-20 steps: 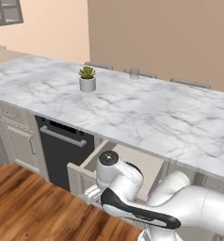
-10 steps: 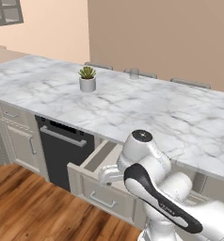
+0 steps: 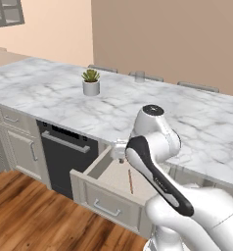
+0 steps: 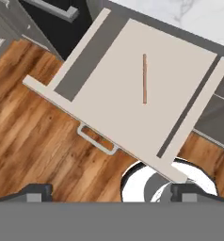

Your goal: Take a straw from the drawer in front and place it inside the glass cup on the dining counter.

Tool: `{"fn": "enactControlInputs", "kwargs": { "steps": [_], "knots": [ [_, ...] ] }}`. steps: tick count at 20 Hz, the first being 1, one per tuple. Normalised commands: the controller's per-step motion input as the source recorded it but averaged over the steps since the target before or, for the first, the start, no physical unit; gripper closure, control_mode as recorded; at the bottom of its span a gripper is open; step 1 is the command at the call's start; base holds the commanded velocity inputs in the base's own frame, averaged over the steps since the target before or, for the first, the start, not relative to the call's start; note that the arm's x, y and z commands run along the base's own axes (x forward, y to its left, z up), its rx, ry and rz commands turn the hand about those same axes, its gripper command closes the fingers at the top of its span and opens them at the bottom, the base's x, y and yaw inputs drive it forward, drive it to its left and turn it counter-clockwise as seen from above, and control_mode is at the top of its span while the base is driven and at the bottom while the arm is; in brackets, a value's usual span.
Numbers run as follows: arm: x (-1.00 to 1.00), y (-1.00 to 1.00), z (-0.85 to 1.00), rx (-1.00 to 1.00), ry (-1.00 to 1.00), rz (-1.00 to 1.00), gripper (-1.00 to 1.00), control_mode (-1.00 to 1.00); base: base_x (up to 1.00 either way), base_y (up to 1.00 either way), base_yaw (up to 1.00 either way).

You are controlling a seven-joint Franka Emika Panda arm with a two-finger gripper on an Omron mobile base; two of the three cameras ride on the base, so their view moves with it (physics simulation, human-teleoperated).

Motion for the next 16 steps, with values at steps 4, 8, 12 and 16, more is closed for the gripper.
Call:
{"fn": "enactControlInputs", "kwargs": {
  "steps": [4,8,12,16],
  "knots": [
    [0.74,-0.27,-0.02,-0.01,0.45,-0.16,-1.00,-1.00,0.00,0.00,0.00],
    [0.88,-0.22,-0.71,0.06,0.54,-0.06,-1.00,-1.00,0.00,0.00,0.00],
    [0.73,-0.05,-1.00,0.02,0.45,-0.01,-1.00,-1.00,0.00,0.00,0.00],
    [0.41,0.00,-1.00,0.02,0.35,0.00,-1.00,-1.00,0.00,0.00,0.00]
  ]
}}
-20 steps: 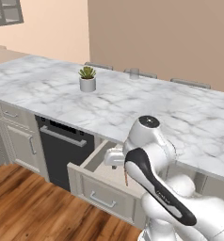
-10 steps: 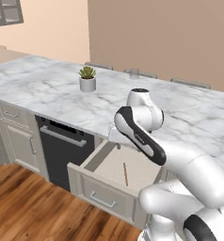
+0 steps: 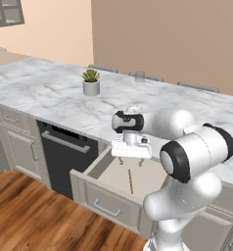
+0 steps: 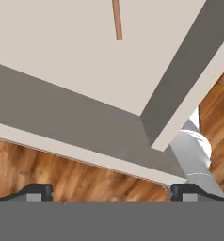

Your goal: Take a straw from the drawer in front and place it inside the glass cup on the dining counter.

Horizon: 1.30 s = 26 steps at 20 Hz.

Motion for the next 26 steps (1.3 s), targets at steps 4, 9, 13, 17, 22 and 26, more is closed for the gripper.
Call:
{"fn": "enactControlInputs", "kwargs": {
  "steps": [4,9,13,17,22,26],
  "knots": [
    [0.29,0.00,-1.00,0.00,0.19,0.00,-1.00,-1.00,0.00,0.00,0.00],
    [0.07,0.03,-1.00,-0.10,0.05,0.00,-1.00,-1.00,0.00,0.00,0.00],
    [0.00,0.07,-0.70,-0.21,-0.04,0.00,-1.00,-1.00,0.00,0.00,0.00],
    [0.08,0.00,-0.27,-0.14,-0.10,0.00,-1.00,-1.00,0.00,0.00,0.00],
    [0.19,-0.01,-0.51,-0.05,-0.05,-0.03,-1.00,-1.00,0.00,0.00,0.00],
    [0.29,-0.11,-0.31,-0.07,-0.14,-0.04,-1.00,-1.00,0.00,0.00,0.00]
  ]
}}
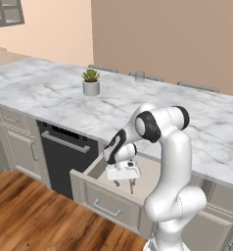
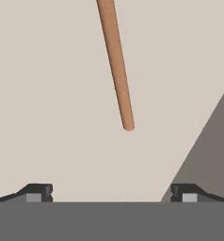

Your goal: Take a straw from the drawer in front and place it inside the glass cup on the dining counter.

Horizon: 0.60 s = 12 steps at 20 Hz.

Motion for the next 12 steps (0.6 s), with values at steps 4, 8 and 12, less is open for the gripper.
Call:
{"fn": "enactControlInputs", "kwargs": {
  "steps": [4,8,12],
  "knots": [
    [0.29,-0.12,-0.09,-0.11,-0.24,0.00,-1.00,-1.00,0.00,0.00,0.00],
    [0.15,-0.17,-0.14,-0.06,-0.20,0.00,-1.00,-1.00,0.00,0.00,0.00],
    [0.03,-0.30,-0.31,0.00,-0.14,0.00,-1.00,-1.00,0.00,0.00,0.00]
  ]
}}
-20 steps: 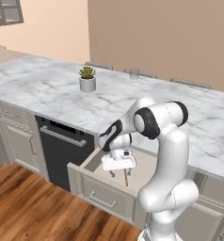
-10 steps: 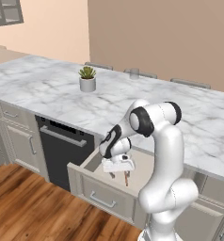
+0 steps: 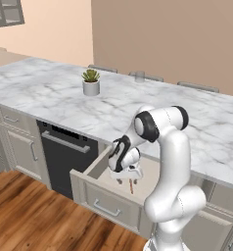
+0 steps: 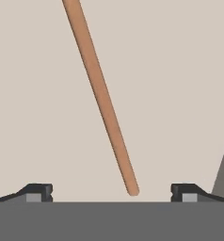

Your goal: Take a straw from the drawer in front and place it inside the glass cup on the dining counter.

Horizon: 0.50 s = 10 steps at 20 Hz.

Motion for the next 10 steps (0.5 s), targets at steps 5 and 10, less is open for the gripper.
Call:
{"fn": "enactControlInputs", "kwargs": {
  "steps": [5,10],
  "knots": [
    [0.17,-0.28,-0.16,0.00,-0.09,0.00,-1.00,-1.00,0.00,0.00,0.00],
    [0.08,-0.08,-0.27,0.00,-0.05,0.00,-1.00,-1.00,0.00,0.00,0.00]
  ]
}}
